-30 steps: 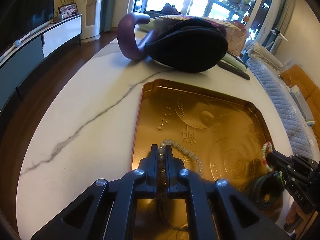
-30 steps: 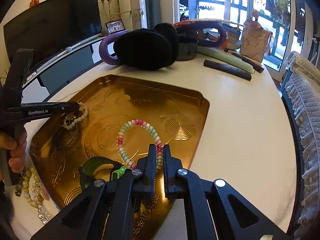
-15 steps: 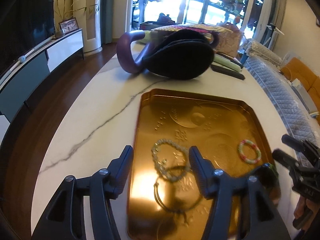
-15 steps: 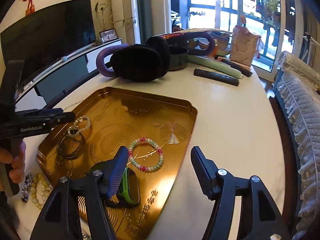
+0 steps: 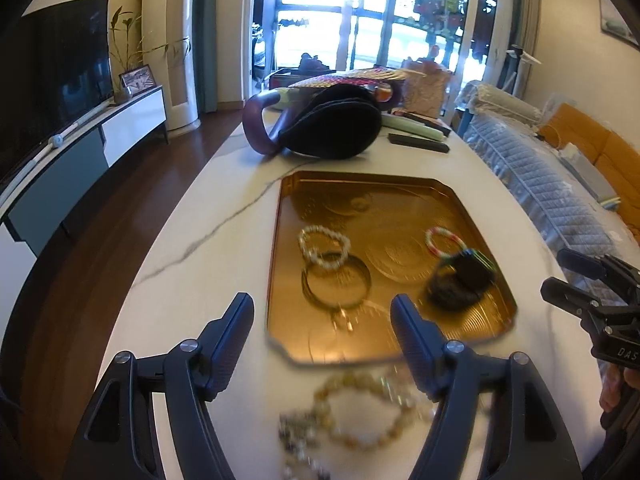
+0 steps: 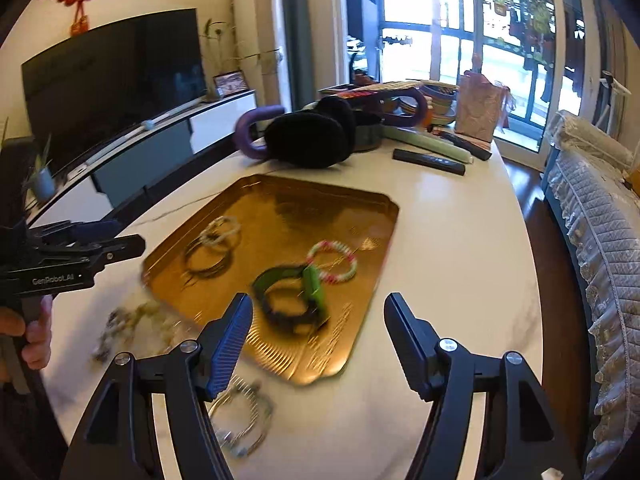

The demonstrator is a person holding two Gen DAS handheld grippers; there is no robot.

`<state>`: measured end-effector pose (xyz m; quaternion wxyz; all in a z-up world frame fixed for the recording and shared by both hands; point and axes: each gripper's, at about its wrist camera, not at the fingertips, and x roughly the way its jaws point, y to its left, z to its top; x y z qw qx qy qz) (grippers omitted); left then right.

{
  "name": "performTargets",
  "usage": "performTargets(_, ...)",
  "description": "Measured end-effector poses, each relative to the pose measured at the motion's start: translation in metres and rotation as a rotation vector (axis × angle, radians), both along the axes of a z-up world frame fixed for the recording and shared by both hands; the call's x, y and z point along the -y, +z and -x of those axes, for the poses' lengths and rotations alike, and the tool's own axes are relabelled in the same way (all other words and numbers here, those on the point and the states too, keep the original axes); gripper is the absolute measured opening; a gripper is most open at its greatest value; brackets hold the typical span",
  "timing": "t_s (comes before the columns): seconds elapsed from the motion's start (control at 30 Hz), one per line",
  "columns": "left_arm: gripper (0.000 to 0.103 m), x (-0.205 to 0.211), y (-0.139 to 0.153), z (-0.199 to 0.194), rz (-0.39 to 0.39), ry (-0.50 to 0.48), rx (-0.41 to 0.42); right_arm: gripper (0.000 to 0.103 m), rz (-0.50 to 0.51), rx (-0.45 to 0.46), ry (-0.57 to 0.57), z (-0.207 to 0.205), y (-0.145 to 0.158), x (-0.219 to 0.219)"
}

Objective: Organize jewelry
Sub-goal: 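Move both tools back toward the remaining bracelets on the table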

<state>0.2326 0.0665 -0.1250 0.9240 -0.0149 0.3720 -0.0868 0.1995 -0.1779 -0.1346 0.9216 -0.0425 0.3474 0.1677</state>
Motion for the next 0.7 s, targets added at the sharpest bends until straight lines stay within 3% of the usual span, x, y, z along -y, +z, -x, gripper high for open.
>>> performTargets(0.1, 0.071, -0.004, 0.002, 0.017, -0.015, -0.01, 0.003, 0.065, -0.017, -0.007, 0.02, 0.014, 0.012, -0.005)
performTargets(0.23, 0.071, -0.011, 0.003, 0.04, 0.023, -0.03, -0.021, 0.065, -0.059, -0.019, 0.046, 0.035, 0.02, -0.007)
performTargets(0.37, 0.069, -0.009, -0.003, 0.057, -0.024, -0.064, -0.015, 0.064, -0.001, 0.004, 0.074, 0.045, 0.001, -0.015)
performTargets(0.5, 0.045, -0.018, -0.018, 0.064, -0.025, -0.056, -0.045, 0.038, 0.0, -0.044, 0.087, 0.038, -0.024, -0.019)
performTargets(0.6, 0.034, -0.022, -0.032, 0.067, 0.003, -0.078, -0.099, 0.038, 0.016, -0.045, 0.118, 0.039, -0.032, -0.023)
performTargets(0.7, 0.034, -0.016, -0.04, 0.073, -0.032, -0.112, -0.117, 0.038, 0.04, -0.051, 0.159, 0.043, -0.038, -0.032)
